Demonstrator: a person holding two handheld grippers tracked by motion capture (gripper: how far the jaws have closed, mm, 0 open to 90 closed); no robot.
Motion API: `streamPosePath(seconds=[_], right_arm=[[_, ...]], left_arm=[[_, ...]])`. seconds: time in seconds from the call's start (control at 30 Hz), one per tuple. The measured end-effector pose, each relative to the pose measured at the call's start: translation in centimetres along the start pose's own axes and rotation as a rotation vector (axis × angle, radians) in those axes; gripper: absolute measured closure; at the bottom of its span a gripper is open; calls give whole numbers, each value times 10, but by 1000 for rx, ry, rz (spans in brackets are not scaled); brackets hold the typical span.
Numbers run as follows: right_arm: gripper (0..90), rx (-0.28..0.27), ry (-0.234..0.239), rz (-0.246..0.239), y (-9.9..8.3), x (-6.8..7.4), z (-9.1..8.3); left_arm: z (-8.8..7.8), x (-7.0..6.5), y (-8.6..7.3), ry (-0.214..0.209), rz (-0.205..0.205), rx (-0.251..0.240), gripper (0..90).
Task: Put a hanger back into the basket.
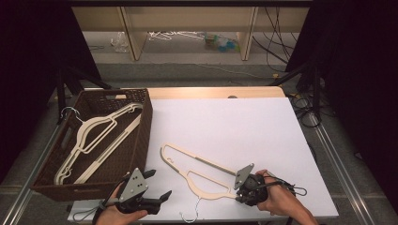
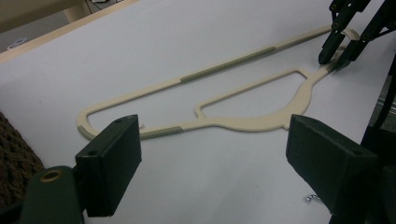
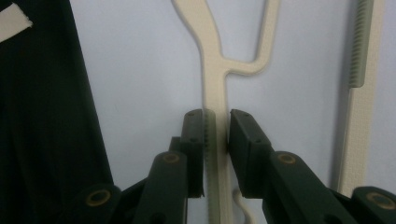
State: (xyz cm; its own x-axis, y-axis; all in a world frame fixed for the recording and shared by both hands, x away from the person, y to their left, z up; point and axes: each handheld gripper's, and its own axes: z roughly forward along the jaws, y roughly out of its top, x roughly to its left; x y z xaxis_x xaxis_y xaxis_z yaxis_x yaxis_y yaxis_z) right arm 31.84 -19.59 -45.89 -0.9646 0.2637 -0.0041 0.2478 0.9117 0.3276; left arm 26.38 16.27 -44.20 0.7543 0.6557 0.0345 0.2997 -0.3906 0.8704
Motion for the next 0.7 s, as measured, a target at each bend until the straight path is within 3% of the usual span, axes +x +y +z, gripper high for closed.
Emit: streamPosePath(seconds=[0.17, 0.5, 0.6, 0.63, 0.7], right_arm=[[751, 8, 1, 9, 2, -1, 2], [795, 22, -7, -19, 5, 2, 2], [796, 19, -1, -19, 5, 1, 1], [796, 18, 9, -22, 5, 1, 0], [797, 1, 10, -30, 5, 2, -5]], left_arm=[[0, -1, 1, 3, 0, 2, 181], [4, -1, 0, -5, 21, 16, 190], [11, -4, -1, 0, 66, 42, 202], [13, -5, 0, -1, 102, 63, 207], [19, -7, 0, -16, 122, 68, 220]])
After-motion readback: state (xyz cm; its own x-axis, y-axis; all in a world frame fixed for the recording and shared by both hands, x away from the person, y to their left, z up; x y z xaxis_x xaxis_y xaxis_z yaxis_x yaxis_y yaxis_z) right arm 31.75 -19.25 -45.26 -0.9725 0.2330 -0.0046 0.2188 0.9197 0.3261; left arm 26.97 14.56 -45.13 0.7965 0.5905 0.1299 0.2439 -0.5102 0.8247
